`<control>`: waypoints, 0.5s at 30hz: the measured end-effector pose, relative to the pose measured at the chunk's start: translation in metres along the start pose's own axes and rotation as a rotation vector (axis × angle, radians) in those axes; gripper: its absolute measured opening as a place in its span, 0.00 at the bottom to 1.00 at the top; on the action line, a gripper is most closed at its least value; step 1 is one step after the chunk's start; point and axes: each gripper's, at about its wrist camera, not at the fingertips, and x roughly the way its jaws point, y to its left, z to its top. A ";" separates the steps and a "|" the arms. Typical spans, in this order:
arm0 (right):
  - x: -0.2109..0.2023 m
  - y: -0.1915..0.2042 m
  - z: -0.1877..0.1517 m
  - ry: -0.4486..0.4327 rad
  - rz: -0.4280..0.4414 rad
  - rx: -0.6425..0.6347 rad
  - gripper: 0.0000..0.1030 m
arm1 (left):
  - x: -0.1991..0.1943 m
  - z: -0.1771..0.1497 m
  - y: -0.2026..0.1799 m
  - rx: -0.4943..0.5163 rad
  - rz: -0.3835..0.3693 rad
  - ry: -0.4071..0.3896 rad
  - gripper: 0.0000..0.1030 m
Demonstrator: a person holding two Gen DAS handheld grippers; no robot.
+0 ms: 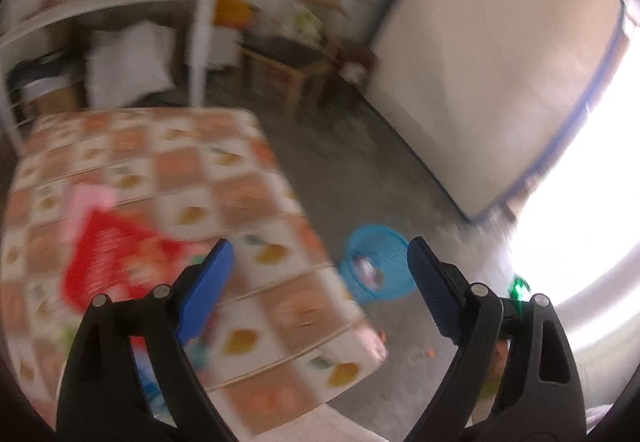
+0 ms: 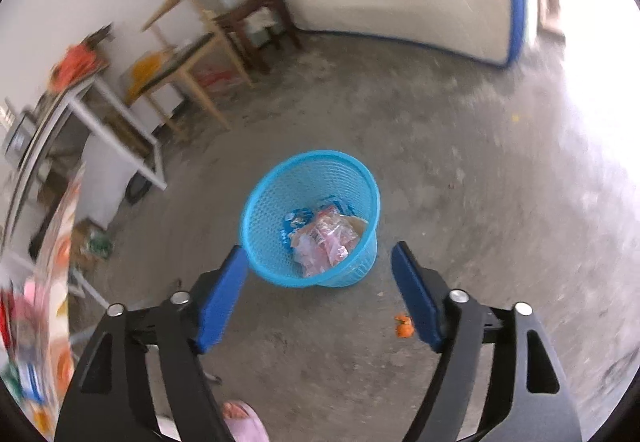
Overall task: Collect trash
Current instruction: 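Return both grippers to the table and reach the right toward the red snack bag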
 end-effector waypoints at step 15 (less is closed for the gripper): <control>-0.105 0.222 -0.031 -0.106 0.079 -0.500 0.94 | -0.157 -0.144 0.147 -0.301 0.303 -0.292 0.85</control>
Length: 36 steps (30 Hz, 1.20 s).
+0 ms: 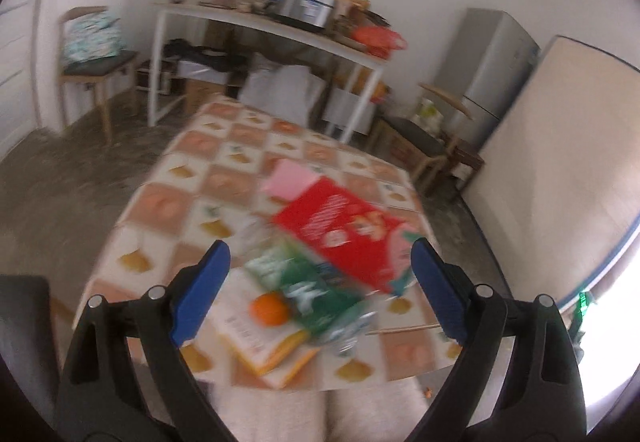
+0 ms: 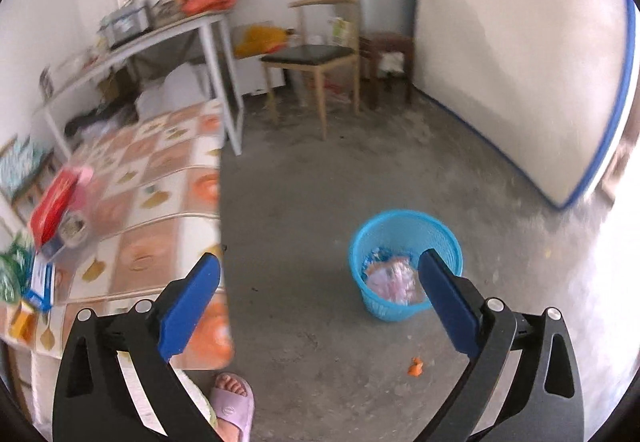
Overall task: Collect trash
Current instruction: 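Return both grippers to the table and reach the right toward the red snack bag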
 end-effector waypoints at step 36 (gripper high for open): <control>0.128 0.214 0.070 0.329 0.657 0.123 0.38 | 0.098 -0.087 0.061 0.123 0.013 0.057 0.85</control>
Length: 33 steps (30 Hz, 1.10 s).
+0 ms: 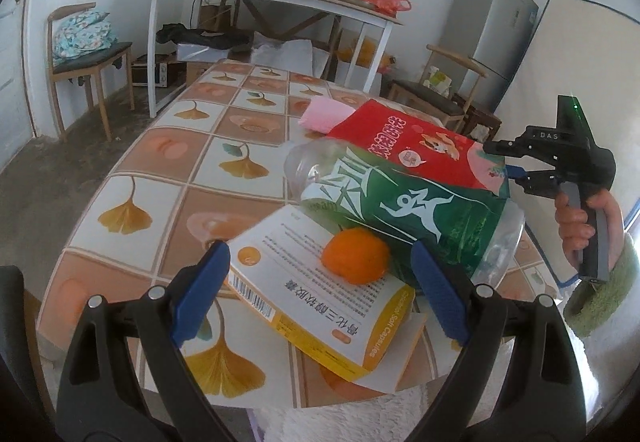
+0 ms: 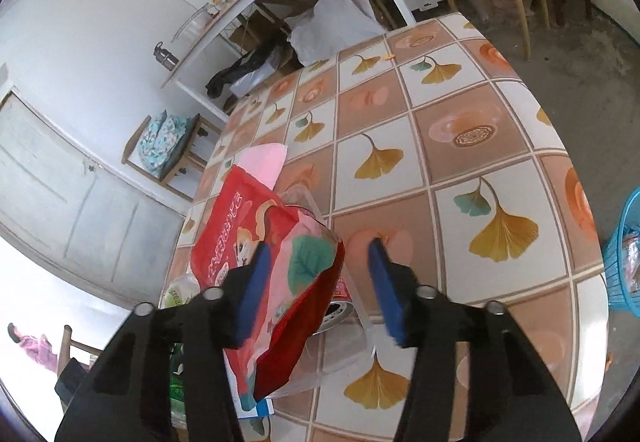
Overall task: Collect trash
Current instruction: 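Return both grippers to the table and reach the right toward the red snack bag, then close the right gripper on the red snack bag and lift it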
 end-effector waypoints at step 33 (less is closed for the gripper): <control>-0.119 -0.060 -0.009 -0.254 0.113 0.210 0.06 | -0.014 -0.011 -0.005 -0.002 -0.044 -0.017 0.85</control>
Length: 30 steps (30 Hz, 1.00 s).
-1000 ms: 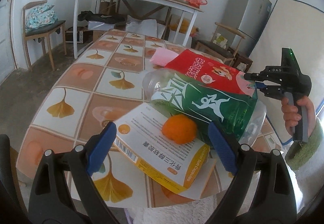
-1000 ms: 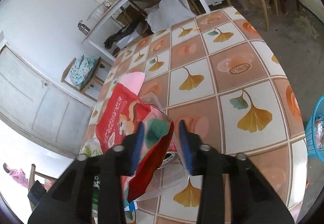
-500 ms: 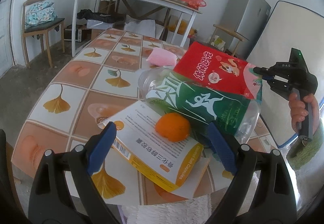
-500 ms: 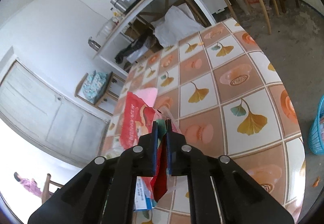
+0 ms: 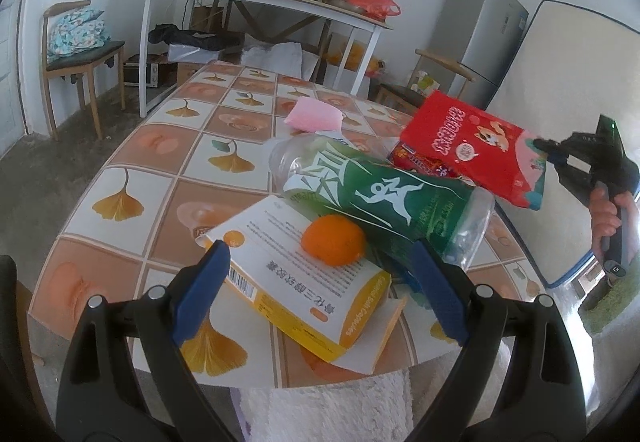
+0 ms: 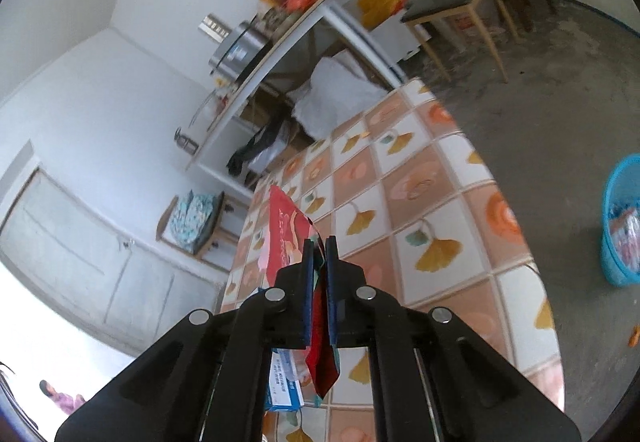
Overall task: Collect trash
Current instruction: 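Close the right gripper on the red snack bag and lift it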
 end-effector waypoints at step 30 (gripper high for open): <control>-0.033 -0.107 -0.096 0.125 -0.205 0.230 0.07 | 0.012 -0.037 -0.034 0.193 0.091 0.149 0.85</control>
